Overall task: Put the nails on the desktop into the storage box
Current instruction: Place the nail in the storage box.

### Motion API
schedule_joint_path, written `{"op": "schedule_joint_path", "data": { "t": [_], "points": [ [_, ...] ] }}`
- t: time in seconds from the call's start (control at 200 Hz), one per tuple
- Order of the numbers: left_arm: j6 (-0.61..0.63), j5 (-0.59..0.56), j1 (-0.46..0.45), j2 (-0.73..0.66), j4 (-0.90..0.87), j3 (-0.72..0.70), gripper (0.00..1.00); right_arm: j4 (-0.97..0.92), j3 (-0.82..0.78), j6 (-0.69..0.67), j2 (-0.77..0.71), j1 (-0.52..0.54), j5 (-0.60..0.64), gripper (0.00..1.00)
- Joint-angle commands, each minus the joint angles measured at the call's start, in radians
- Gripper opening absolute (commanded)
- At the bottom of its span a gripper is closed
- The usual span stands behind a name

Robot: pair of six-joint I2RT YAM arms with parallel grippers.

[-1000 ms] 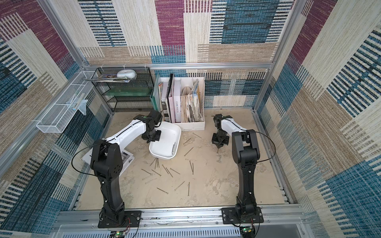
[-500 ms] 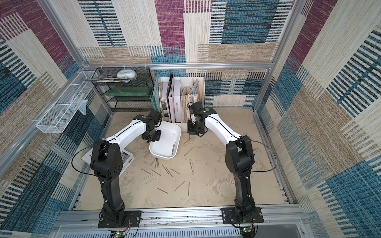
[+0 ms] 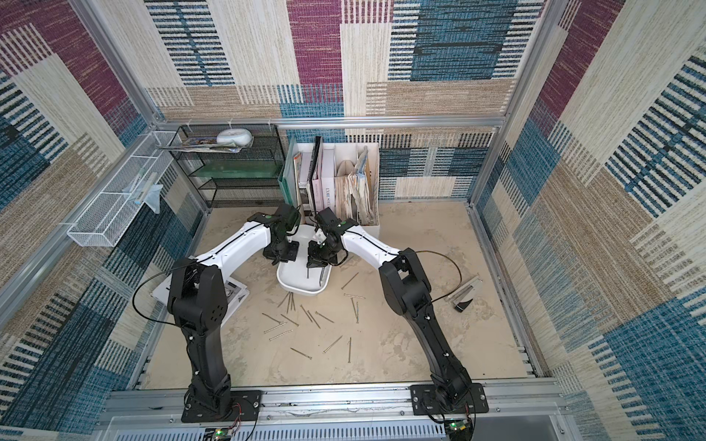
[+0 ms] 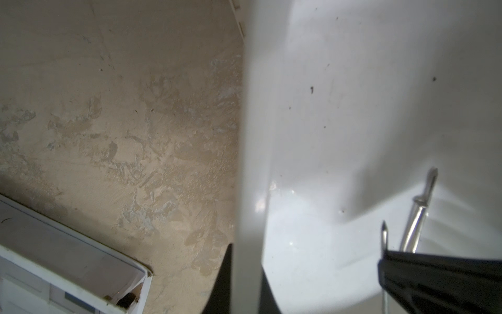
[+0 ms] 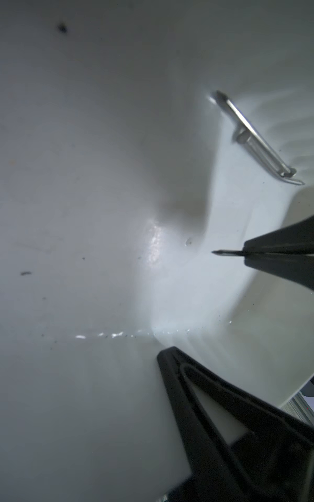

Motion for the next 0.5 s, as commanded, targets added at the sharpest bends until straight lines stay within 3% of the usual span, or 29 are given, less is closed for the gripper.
{"op": "schedule_joint_path", "data": {
  "t": [0.0, 0.14, 0.295, 0.496],
  "points": [
    [0.003, -0.004, 0.003, 0.000, 0.006, 0.003, 0.00, 0.009, 0.004, -0.025, -0.050, -0.006, 0.018, 0.35],
    [0.003, -0.002, 0.006, -0.003, 0.006, 0.005, 0.00, -0.049, -0.093, -0.095, -0.194, -0.041, 0.096, 0.42],
    [0.003, -0.001, 0.004, -0.004, 0.004, 0.003, 0.00, -0.069, -0.376, -0.142, -0.448, -0.100, 0.208, 0.43],
    [0.003, 0.005, 0.005, -0.003, 0.005, 0.004, 0.00, -0.330, -0.756, -0.137, -0.693, -0.164, 0.669, 0.43]
  ]
}}
